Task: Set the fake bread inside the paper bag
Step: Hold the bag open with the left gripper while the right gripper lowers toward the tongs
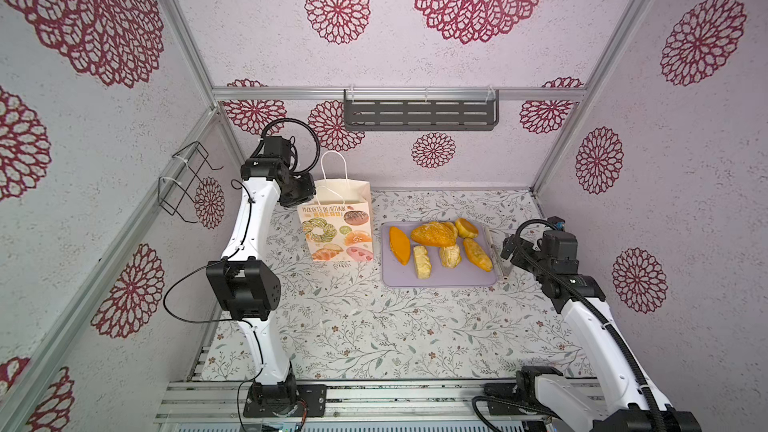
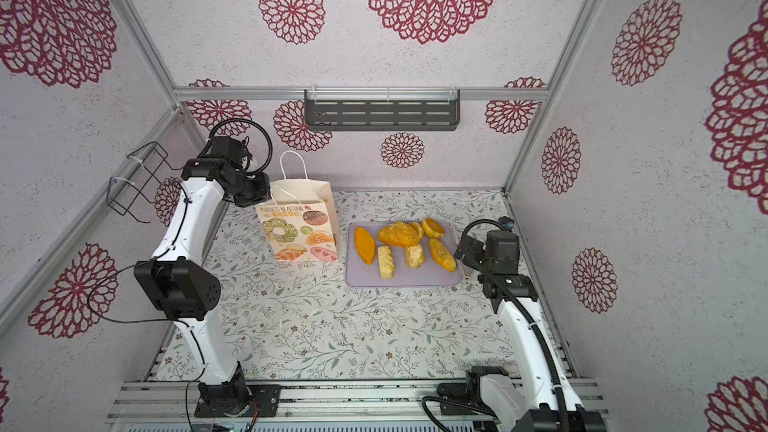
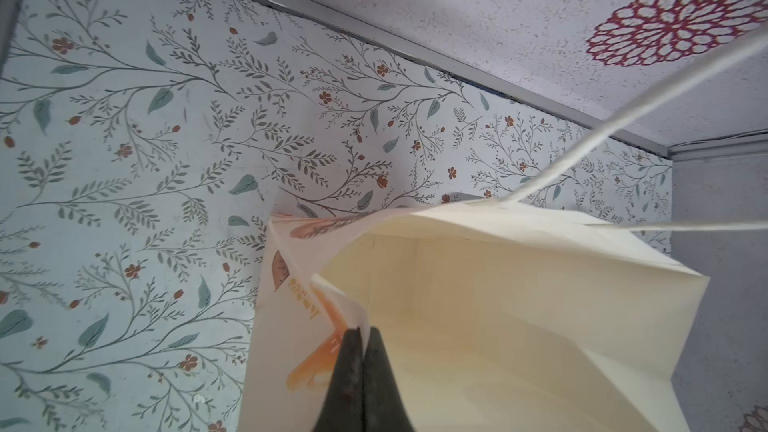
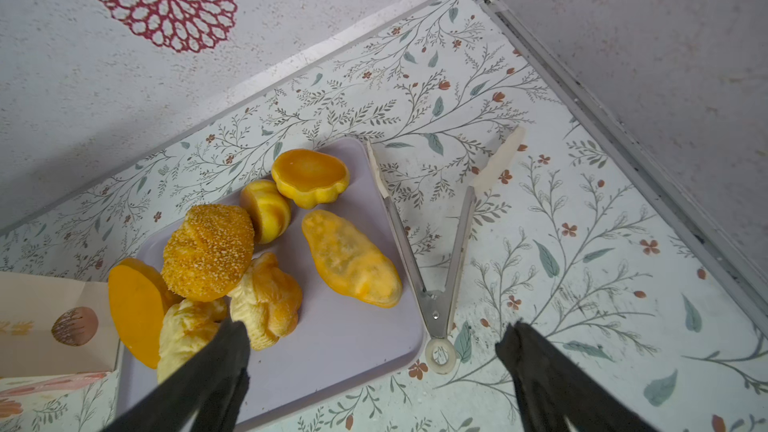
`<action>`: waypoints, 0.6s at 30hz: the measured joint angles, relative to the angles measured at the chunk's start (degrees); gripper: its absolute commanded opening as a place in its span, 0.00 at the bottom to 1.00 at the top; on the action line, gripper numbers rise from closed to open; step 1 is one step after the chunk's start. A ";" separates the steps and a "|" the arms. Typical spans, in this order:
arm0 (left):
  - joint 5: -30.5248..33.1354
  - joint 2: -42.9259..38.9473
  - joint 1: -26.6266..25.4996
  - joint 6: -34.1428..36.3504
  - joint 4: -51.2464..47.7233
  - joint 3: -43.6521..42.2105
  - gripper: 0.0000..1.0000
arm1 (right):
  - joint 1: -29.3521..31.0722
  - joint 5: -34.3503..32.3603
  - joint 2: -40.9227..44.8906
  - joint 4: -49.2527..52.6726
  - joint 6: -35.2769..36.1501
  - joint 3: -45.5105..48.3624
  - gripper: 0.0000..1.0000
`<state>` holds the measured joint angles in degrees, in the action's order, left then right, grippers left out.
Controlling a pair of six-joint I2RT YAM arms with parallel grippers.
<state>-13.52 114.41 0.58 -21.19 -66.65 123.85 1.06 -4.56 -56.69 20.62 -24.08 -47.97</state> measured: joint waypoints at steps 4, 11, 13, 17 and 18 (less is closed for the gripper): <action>-2.25 -0.04 0.46 -0.22 0.07 -0.09 0.00 | -0.55 -1.49 -2.43 2.67 0.31 -2.58 0.99; -4.74 -0.96 0.87 -0.90 3.04 -3.91 0.00 | -0.92 -1.55 -12.72 8.04 3.39 -10.08 0.99; -4.96 -2.10 0.92 -1.22 3.98 -5.75 0.00 | -0.92 -1.40 -15.89 9.46 5.01 -12.24 0.99; -4.87 -5.70 1.33 -1.79 5.44 -9.64 0.00 | -0.92 -1.68 -20.92 11.87 7.58 -15.30 0.99; -4.92 -6.54 1.57 -2.03 5.60 -10.40 0.00 | -0.92 -1.79 -22.05 12.39 8.17 -15.85 0.99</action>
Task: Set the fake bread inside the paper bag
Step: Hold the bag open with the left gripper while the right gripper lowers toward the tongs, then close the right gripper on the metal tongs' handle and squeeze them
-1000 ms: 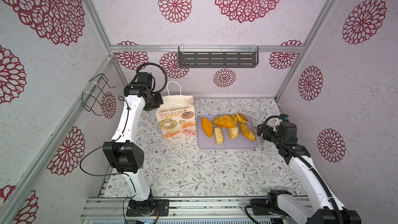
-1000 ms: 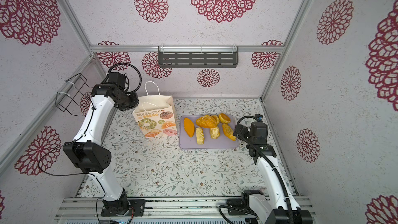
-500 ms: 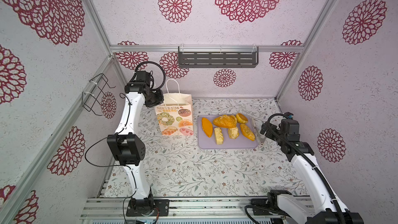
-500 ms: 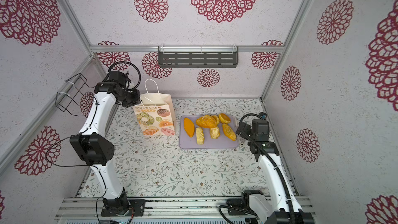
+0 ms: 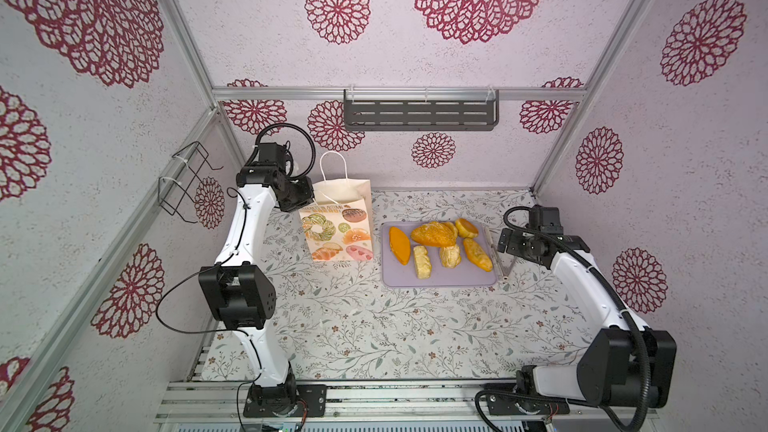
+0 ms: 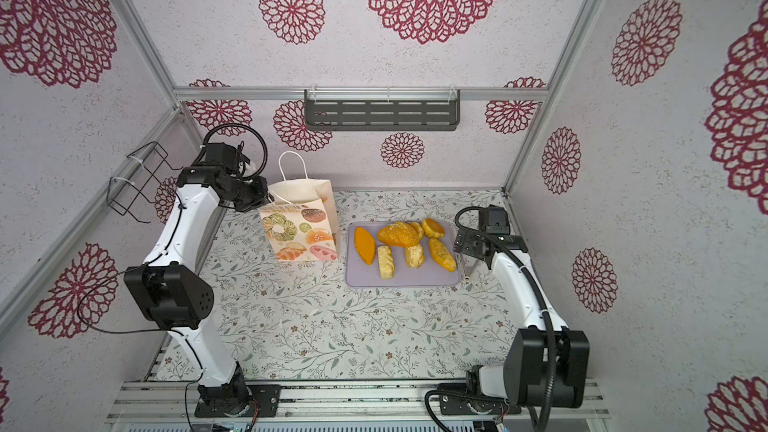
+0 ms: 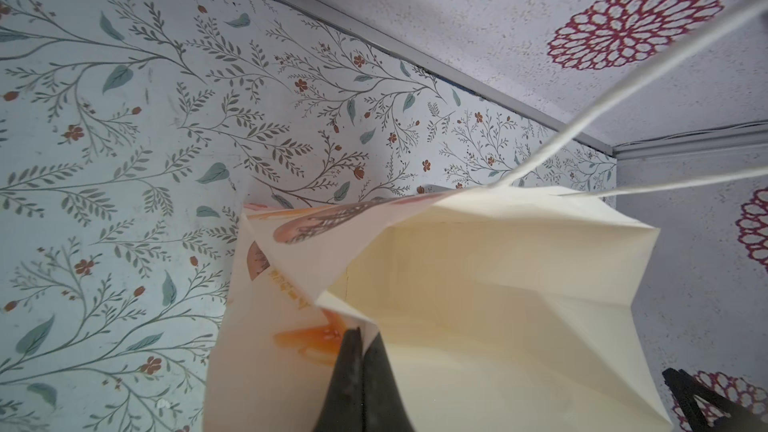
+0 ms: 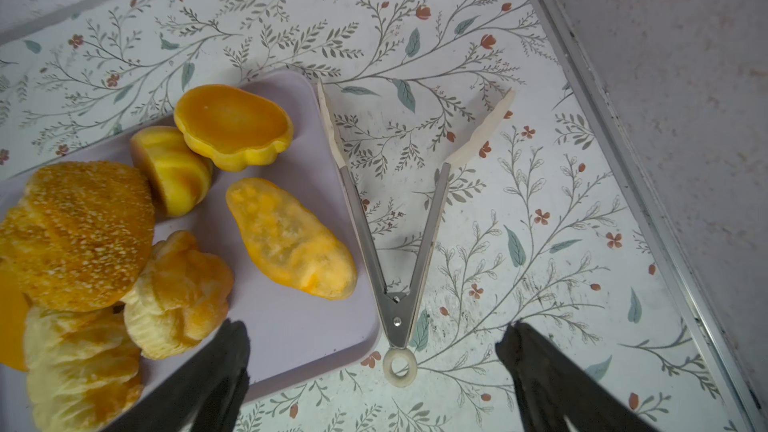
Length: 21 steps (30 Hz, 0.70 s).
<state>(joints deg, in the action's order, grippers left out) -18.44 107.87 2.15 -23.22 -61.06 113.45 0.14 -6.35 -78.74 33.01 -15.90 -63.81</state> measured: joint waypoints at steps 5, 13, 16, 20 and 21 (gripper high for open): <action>-0.72 -0.74 0.63 -0.92 1.03 -1.38 0.00 | 0.00 -0.52 -5.75 1.51 2.05 -1.86 0.99; -2.36 -1.20 0.63 -1.75 3.39 -3.37 0.00 | 0.00 -1.18 -14.05 2.21 4.42 -3.80 0.99; -3.17 -1.20 0.63 -1.99 3.52 -3.61 0.00 | 0.00 -1.31 -16.24 2.69 4.96 -5.05 0.99; -3.37 -1.20 0.63 -2.10 3.80 -3.76 0.00 | 0.00 -1.40 -18.34 3.02 5.99 -6.60 0.99; -3.37 -1.22 0.63 -2.12 3.80 -3.76 0.00 | 0.00 -1.40 -18.84 3.04 6.25 -6.97 0.99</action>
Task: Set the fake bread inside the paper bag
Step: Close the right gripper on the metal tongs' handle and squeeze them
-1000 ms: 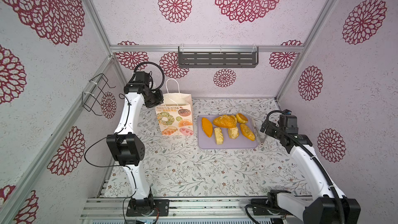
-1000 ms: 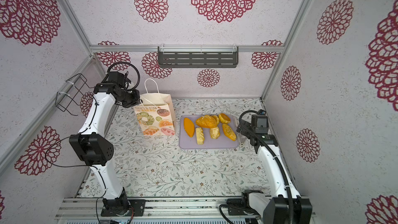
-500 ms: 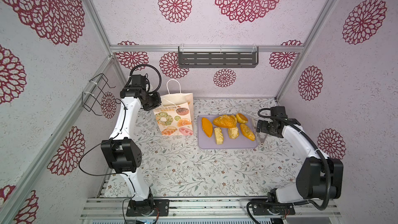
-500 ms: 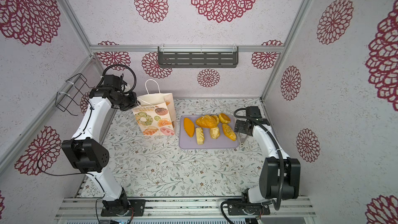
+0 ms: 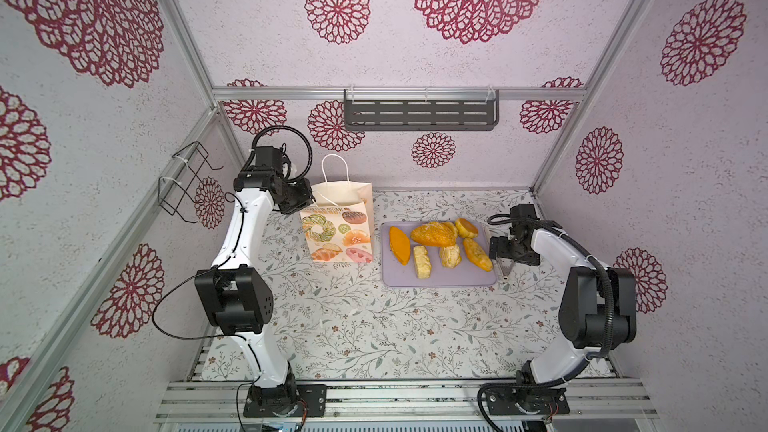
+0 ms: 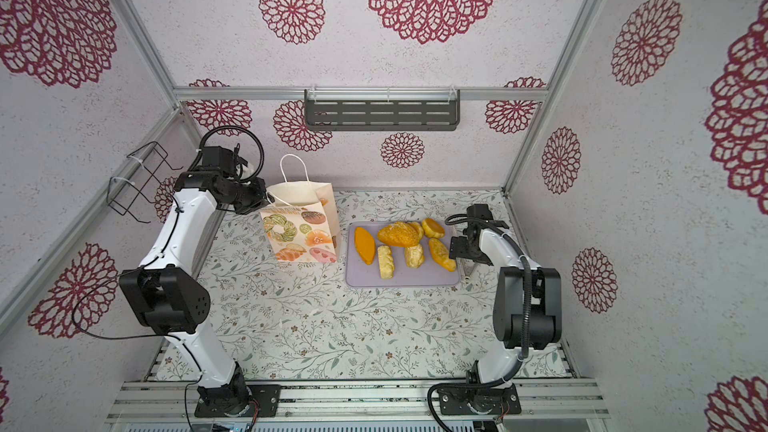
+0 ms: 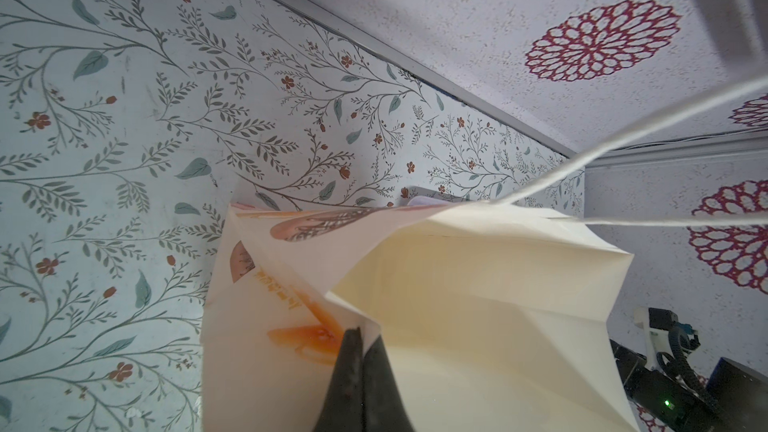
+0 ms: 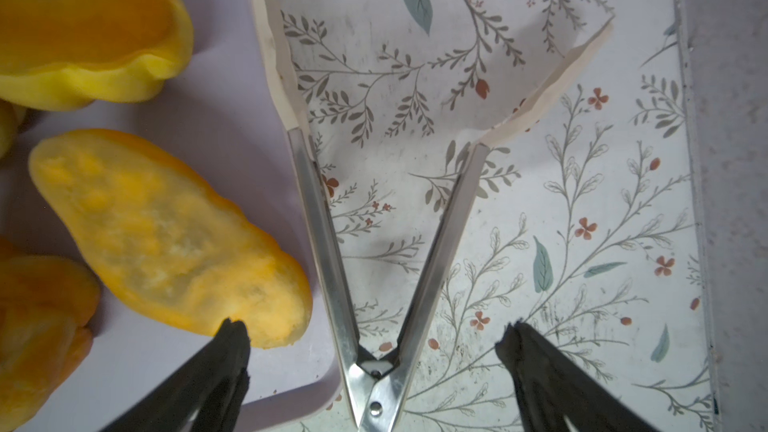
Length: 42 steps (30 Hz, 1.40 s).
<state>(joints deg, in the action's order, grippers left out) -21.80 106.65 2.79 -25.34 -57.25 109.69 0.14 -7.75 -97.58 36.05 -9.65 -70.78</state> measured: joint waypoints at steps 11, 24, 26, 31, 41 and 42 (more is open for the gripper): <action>0.04 -0.15 0.00 -0.24 0.00 -0.09 0.00 | -0.09 -0.02 -5.84 0.42 1.66 -4.11 0.99; 0.00 -0.15 -0.28 -0.26 0.68 -0.59 0.00 | -0.83 -0.66 -8.98 0.98 1.05 -4.74 0.99; 0.00 -0.15 -0.28 -0.26 0.72 -0.59 0.00 | -0.98 -0.66 -9.38 0.85 1.03 -4.74 0.98; 0.00 -0.15 -0.44 -0.26 0.74 -0.59 0.00 | -1.25 -0.63 -9.70 0.24 1.05 -4.74 0.96; 0.02 -0.17 -0.66 -0.26 0.74 -0.61 0.00 | -1.51 -0.39 -10.27 -0.09 1.03 -5.49 0.90; 0.04 -0.17 -0.66 -0.26 0.74 -0.61 0.00 | -1.55 -0.37 -10.32 -0.07 1.03 -5.53 0.90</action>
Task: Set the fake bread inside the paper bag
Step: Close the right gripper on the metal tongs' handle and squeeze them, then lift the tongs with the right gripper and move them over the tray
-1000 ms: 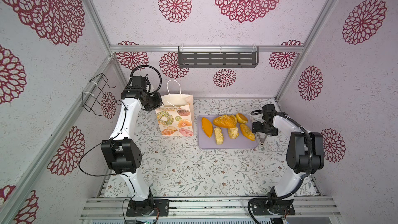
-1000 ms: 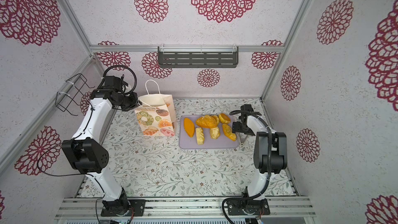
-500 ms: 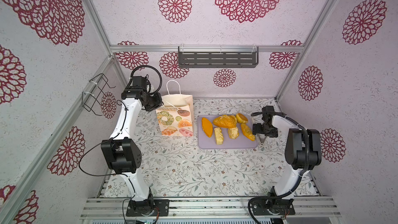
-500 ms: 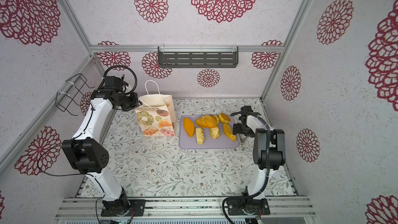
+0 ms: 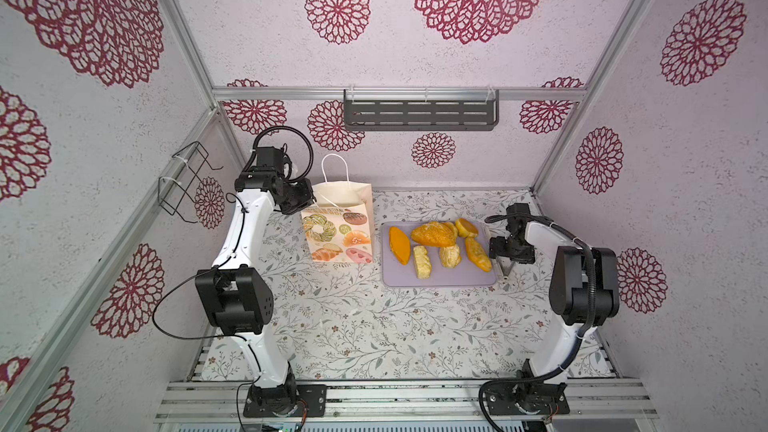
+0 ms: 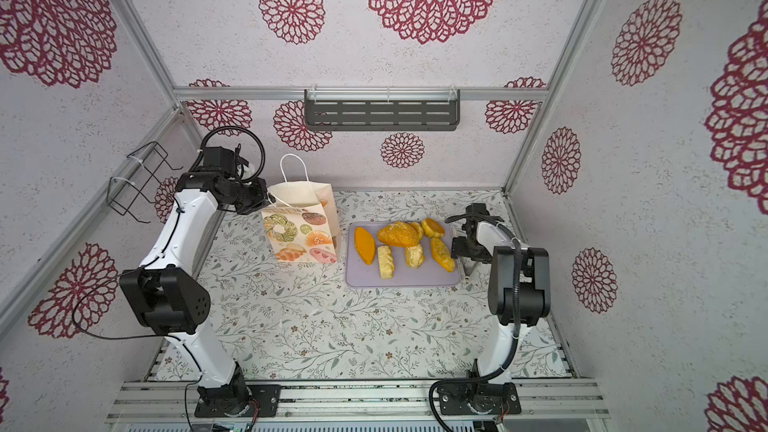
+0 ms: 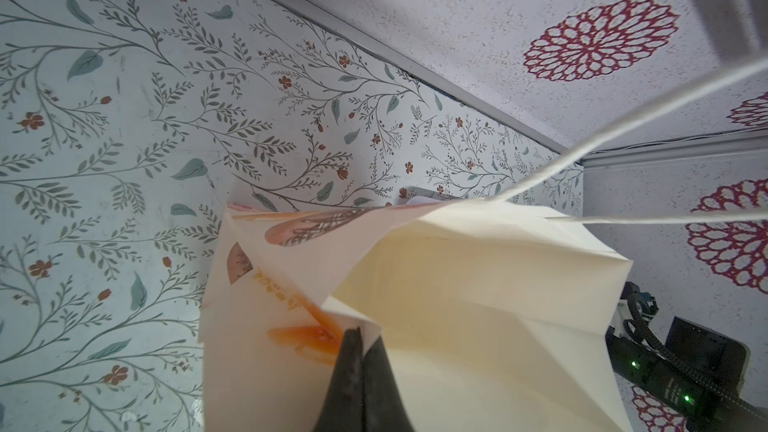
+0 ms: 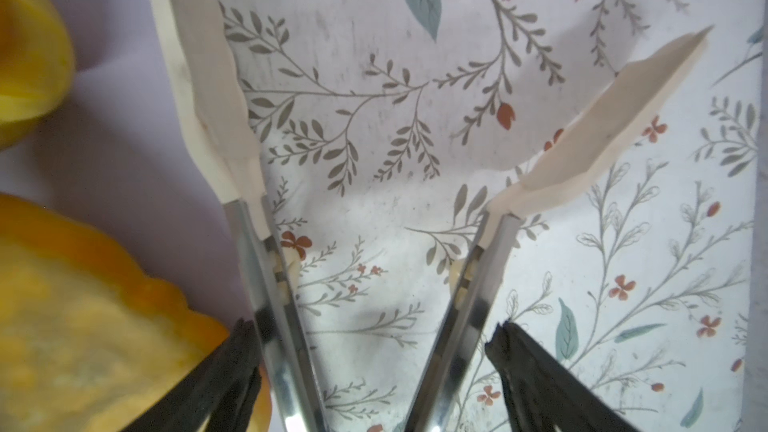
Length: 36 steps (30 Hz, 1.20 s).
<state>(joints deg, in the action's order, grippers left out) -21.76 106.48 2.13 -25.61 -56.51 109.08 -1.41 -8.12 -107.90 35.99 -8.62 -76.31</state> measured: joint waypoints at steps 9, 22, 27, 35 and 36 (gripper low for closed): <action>0.02 -0.04 -0.11 0.00 0.07 -0.09 0.00 | -0.55 0.90 -1.51 0.02 -0.02 -0.81 0.81; 0.20 -0.11 -0.35 -0.15 0.13 -0.20 0.00 | -0.81 3.23 -1.20 0.28 -1.01 -1.33 0.51; 0.17 -0.11 -0.37 -0.17 0.15 -0.22 0.00 | -0.81 5.09 3.13 0.55 -2.03 -0.87 0.42; 0.15 -0.13 -0.37 -0.20 0.24 -0.33 0.00 | -0.81 7.76 14.97 0.35 -3.39 2.32 0.35; 0.15 -0.13 -0.37 -0.20 0.26 -0.33 0.00 | -0.81 8.35 15.89 0.31 -3.50 2.84 0.34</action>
<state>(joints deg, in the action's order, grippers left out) -21.61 106.34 1.76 -25.80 -56.25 108.75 -2.22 0.23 -92.01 36.29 -12.12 -73.47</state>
